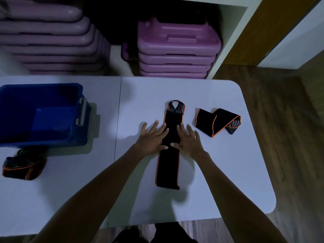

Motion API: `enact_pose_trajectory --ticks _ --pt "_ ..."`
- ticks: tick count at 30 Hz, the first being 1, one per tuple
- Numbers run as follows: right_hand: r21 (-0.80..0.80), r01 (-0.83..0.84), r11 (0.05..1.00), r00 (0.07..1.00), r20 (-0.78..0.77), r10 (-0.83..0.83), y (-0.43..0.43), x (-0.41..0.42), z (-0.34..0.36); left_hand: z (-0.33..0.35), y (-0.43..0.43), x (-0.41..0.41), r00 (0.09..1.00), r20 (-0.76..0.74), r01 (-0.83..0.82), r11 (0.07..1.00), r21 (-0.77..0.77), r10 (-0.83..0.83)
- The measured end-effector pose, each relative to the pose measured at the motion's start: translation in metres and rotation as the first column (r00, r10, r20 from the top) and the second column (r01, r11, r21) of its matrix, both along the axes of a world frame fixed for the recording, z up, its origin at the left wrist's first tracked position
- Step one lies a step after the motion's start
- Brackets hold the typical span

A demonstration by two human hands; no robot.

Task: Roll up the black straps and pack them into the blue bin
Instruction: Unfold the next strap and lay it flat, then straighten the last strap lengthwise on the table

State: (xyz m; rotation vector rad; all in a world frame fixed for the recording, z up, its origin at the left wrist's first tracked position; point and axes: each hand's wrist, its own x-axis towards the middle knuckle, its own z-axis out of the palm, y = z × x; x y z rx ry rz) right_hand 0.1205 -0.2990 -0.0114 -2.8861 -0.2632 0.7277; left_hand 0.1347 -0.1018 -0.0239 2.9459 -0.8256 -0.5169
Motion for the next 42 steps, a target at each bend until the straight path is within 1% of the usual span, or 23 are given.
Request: enact_pose_trajectory --ticks 4,8,10,12,15,16,17,18,20,21,23,25,26,28,29,30,32,34,36,39,40,41,42 --pt "-0.001 -0.075 0.997 0.997 0.035 0.075 0.022 0.01 -0.002 0.001 0.026 -0.004 0.997 0.075 -0.032 0.999 0.006 0.032" --pt "0.017 -0.17 0.985 0.981 0.095 0.168 0.066 0.014 -0.007 0.005 0.067 -0.013 0.99 0.082 -0.114 0.993 0.037 0.111" --pt "0.019 -0.216 0.976 0.969 0.125 0.212 0.085 0.01 -0.009 0.003 0.087 -0.021 0.985 0.047 -0.167 0.983 0.075 0.164" --pt "0.022 -0.243 0.97 0.961 0.138 0.238 0.094 0.003 -0.011 0.001 0.099 -0.031 0.984 -0.003 -0.176 0.98 0.098 0.177" --pt "0.036 -0.249 0.968 0.956 0.167 0.24 0.096 -0.013 -0.015 -0.002 0.102 -0.048 0.977 -0.088 -0.189 0.978 0.092 0.197" --pt "0.037 -0.25 0.968 0.953 0.184 0.239 0.094 -0.019 -0.016 0.001 0.101 -0.054 0.967 -0.1 -0.225 0.969 0.099 0.235" --pt "0.039 -0.248 0.968 0.95 0.205 0.235 0.093 -0.025 -0.017 0.004 0.1 -0.06 0.962 -0.062 -0.259 0.96 0.11 0.267" --pt "0.043 -0.247 0.968 0.948 0.218 0.232 0.092 -0.031 -0.018 0.005 0.1 -0.066 0.956 -0.065 -0.279 0.955 0.105 0.287" --pt "0.059 -0.245 0.968 0.955 0.187 0.23 0.088 -0.039 -0.02 -0.002 0.101 -0.071 0.972 -0.071 -0.225 0.974 -0.017 0.223" --pt "0.092 -0.235 0.968 0.961 0.169 0.217 0.086 -0.041 -0.021 -0.005 0.1 -0.071 0.968 -0.088 -0.244 0.966 -0.084 0.237" --pt "0.232 -0.186 0.955 0.973 0.178 0.146 0.076 -0.044 -0.018 -0.006 0.094 -0.07 0.946 -0.061 -0.324 0.921 -0.217 0.319" --pt "0.414 -0.115 0.903 0.974 0.226 0.021 0.061 -0.046 -0.006 0.0 0.079 -0.067 0.909 0.003 -0.384 0.839 -0.386 0.417" --pt "0.497 -0.056 0.866 0.973 0.221 -0.064 0.051 -0.047 0.001 0.005 0.068 -0.063 0.892 0.008 -0.397 0.79 -0.467 0.453" --pt "0.621 0.155 0.768 0.963 0.08 -0.259 0.024 -0.048 0.01 0.015 0.041 -0.055 0.874 -0.045 -0.411 0.688 -0.598 0.483" --pt "0.65 0.269 0.711 0.934 0.004 -0.358 0.008 -0.048 0.013 0.019 0.025 -0.05 0.884 -0.065 -0.39 0.652 -0.65 0.463" --pt "0.663 0.351 0.661 0.897 -0.034 -0.442 -0.009 -0.047 0.015 0.023 0.008 -0.044 0.9 -0.069 -0.355 0.628 -0.693 0.431" --pt "0.655 0.439 0.615 0.824 -0.02 -0.567 -0.044 -0.042 0.019 0.029 -0.028 -0.029 0.926 -0.088 -0.308 0.601 -0.737 0.366" --pt "0.644 0.52 0.561 0.723 0.018 -0.691 -0.08 -0.034 0.026 0.036 -0.065 -0.013 0.925 -0.182 -0.354 0.578 -0.735 0.335" --pt "0.656 0.622 0.427 0.561 0.006 -0.828 -0.111 -0.026 0.031 0.042 -0.099 0.006 0.883 -0.325 -0.463 0.521 -0.717 0.338" --pt "0.654 0.738 0.166 0.282 -0.076 -0.956 -0.147 -0.01 0.029 0.048 -0.136 0.041 0.788 -0.507 -0.616 0.457 -0.641 0.351" --pt "0.639 0.763 0.092 0.215 -0.116 -0.97 -0.154 -0.004 0.027 0.047 -0.144 0.052 0.76 -0.544 -0.648 0.459 -0.608 0.355" --pt "0.613 0.789 0.041 0.177 -0.163 -0.971 -0.161 0.002 0.023 0.046 -0.151 0.062 0.737 -0.572 -0.673 0.47 -0.572 0.359" --pt "0.584 0.812 0.016 0.168 -0.208 -0.964 -0.166 0.008 0.022 0.044 -0.156 0.071 0.718 -0.594 -0.689 0.487 -0.536 0.363"
